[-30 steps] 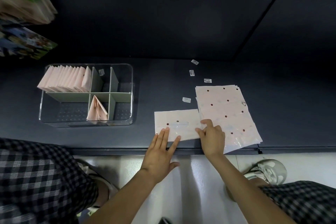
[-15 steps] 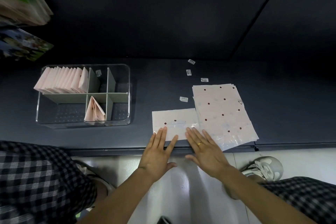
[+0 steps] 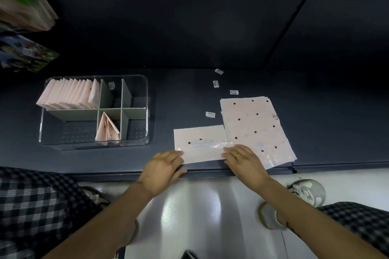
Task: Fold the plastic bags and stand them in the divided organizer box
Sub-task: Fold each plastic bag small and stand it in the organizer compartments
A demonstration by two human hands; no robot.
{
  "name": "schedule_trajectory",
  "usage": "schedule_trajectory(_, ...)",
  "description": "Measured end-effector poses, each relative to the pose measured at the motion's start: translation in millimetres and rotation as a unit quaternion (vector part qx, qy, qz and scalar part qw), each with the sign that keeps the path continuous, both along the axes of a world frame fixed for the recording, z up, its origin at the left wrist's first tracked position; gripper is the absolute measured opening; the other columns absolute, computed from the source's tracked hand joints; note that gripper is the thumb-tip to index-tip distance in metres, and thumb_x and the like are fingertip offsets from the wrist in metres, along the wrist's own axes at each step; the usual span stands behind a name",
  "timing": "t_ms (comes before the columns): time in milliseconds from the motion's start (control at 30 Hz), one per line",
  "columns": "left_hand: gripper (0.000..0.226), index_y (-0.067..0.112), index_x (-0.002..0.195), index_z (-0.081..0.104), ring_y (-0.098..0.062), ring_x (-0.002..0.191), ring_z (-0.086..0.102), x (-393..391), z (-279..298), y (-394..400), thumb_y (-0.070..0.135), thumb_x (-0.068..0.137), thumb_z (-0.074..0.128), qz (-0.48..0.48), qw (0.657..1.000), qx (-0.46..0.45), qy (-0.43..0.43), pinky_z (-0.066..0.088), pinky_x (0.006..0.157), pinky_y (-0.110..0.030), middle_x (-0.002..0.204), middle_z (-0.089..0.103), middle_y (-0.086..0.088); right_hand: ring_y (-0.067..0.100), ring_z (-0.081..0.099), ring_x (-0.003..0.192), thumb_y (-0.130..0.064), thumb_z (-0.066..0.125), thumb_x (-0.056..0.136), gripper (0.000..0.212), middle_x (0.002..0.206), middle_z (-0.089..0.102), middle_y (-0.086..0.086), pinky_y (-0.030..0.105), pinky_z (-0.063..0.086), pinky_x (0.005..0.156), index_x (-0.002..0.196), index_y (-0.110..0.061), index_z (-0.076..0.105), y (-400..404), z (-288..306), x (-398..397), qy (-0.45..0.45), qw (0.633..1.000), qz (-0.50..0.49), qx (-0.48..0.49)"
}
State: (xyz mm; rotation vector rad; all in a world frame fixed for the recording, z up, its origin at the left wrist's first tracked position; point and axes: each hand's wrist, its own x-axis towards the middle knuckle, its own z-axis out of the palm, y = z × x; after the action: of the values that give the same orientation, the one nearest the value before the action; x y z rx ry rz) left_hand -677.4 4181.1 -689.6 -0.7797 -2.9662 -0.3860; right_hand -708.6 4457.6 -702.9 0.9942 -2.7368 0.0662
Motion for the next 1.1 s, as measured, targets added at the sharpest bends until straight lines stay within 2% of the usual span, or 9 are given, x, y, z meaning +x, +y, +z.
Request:
schedule_trajectory(133, 0.025, 0.018, 0.073, 0.067, -0.016, 0.07, 0.064, -10.7, -1.9, 7.3, 0.037, 0.069, 0.081, 0.001, 1.0, -0.006, 0.003, 0.05, 0.066, -0.021, 0.083, 0.067, 0.005, 0.022, 0.065, 0.067, 0.008, 0.076, 0.046, 0.034, 0.079, 0.071, 0.004, 0.03, 0.055, 0.08, 0.074, -0.011, 0.07, -0.4, 0.3, -11.1, 0.033, 0.998, 0.033, 0.041)
schedule_trajectory(300, 0.031, 0.019, 0.082, 0.069, -0.017, 0.07, 0.063, -19.9, -1.9, 12.5, 0.044, 0.068, 0.08, 0.006, 1.0, -0.02, -0.015, 0.052, 0.068, -0.024, 0.081, 0.065, 0.005, 0.021, 0.06, 0.059, 0.008, 0.073, 0.049, 0.026, 0.07, 0.066, 0.002, 0.025, 0.054, 0.074, 0.063, -0.013, 0.066, -5.2, 2.6, -18.5, 0.035, 0.998, 0.026, 0.042)
schedule_trajectory(400, 0.03, 0.018, 0.086, 0.068, -0.019, 0.075, 0.064, -24.1, -0.9, 13.1, 0.043, 0.072, 0.077, 0.0, 0.999, -0.023, -0.027, 0.051, 0.07, -0.027, 0.087, 0.065, 0.003, 0.02, 0.059, 0.055, 0.003, 0.077, 0.053, 0.021, 0.066, 0.064, 0.0, 0.022, 0.053, 0.069, 0.06, -0.012, 0.065, -9.6, 9.0, -20.7, -0.02, 1.0, -0.009, -0.002)
schedule_trajectory(500, 0.033, 0.018, 0.088, 0.067, -0.018, 0.083, 0.064, -23.4, 1.0, 10.9, 0.043, 0.069, 0.079, -0.002, 0.999, -0.008, -0.045, 0.049, 0.073, -0.028, 0.096, 0.066, 0.003, 0.024, 0.062, 0.066, -0.004, 0.071, 0.074, 0.008, 0.074, 0.067, 0.001, 0.027, 0.052, 0.067, 0.074, -0.01, 0.066, -7.8, 16.3, -21.7, -0.127, 0.99, -0.025, -0.054)
schedule_trajectory(633, 0.016, 0.015, 0.09, 0.063, -0.022, 0.089, 0.061, -18.3, -3.9, 2.3, 0.029, 0.084, 0.068, 0.008, 0.996, 0.043, -0.073, 0.044, 0.077, -0.028, 0.1, 0.064, 0.002, 0.018, 0.053, 0.091, -0.011, 0.052, 0.091, 0.01, 0.09, 0.064, 0.002, 0.03, 0.043, 0.081, 0.094, -0.012, 0.061, -0.4, 18.3, -17.5, -0.311, 0.938, -0.077, -0.128)
schedule_trajectory(767, 0.015, 0.014, 0.098, 0.058, -0.021, 0.092, 0.055, -18.5, -6.3, 1.0, 0.027, 0.096, 0.051, 0.06, 0.984, 0.111, -0.129, 0.039, 0.081, -0.03, 0.097, 0.064, 0.002, 0.012, 0.051, 0.087, -0.015, 0.046, 0.094, 0.011, 0.089, 0.06, 0.005, 0.03, 0.043, 0.079, 0.095, -0.024, 0.053, -2.3, 20.7, -17.0, -0.419, 0.879, -0.128, -0.189)
schedule_trajectory(867, 0.013, 0.016, 0.097, 0.053, -0.021, 0.081, 0.054, -23.0, -3.1, 5.7, 0.028, 0.096, 0.049, 0.131, 0.96, 0.173, -0.174, 0.036, 0.069, -0.03, 0.084, 0.063, 0.0, 0.003, 0.05, 0.063, -0.024, 0.047, 0.096, 0.012, 0.078, 0.056, -0.006, 0.027, 0.038, 0.068, 0.086, -0.03, 0.047, -6.4, 24.8, -22.0, -0.461, 0.832, -0.168, -0.26)
schedule_trajectory(1000, 0.01, 0.017, 0.094, 0.046, -0.026, 0.07, 0.052, -36.8, -1.9, 13.3, 0.026, 0.096, 0.049, 0.236, 0.92, 0.214, -0.228, 0.035, 0.062, -0.034, 0.073, 0.061, -0.006, 0.008, 0.049, 0.066, -0.039, 0.066, 0.084, 0.025, 0.099, 0.057, -0.012, 0.024, 0.04, 0.07, 0.102, -0.028, 0.052, -11.0, 26.5, -31.1, -0.483, 0.798, -0.213, -0.29)
schedule_trajectory(1100, 0.009, 0.018, 0.094, 0.047, -0.03, 0.084, 0.057, -49.7, -1.1, 18.0, 0.026, 0.096, 0.05, 0.287, 0.889, 0.232, -0.271, 0.044, 0.073, -0.036, 0.086, 0.067, -0.011, 0.013, 0.045, 0.065, -0.031, 0.058, 0.091, 0.01, 0.071, 0.051, -0.008, 0.026, 0.036, 0.066, 0.09, -0.022, 0.055, -18.2, 24.5, -40.9, -0.447, 0.802, -0.245, -0.311)
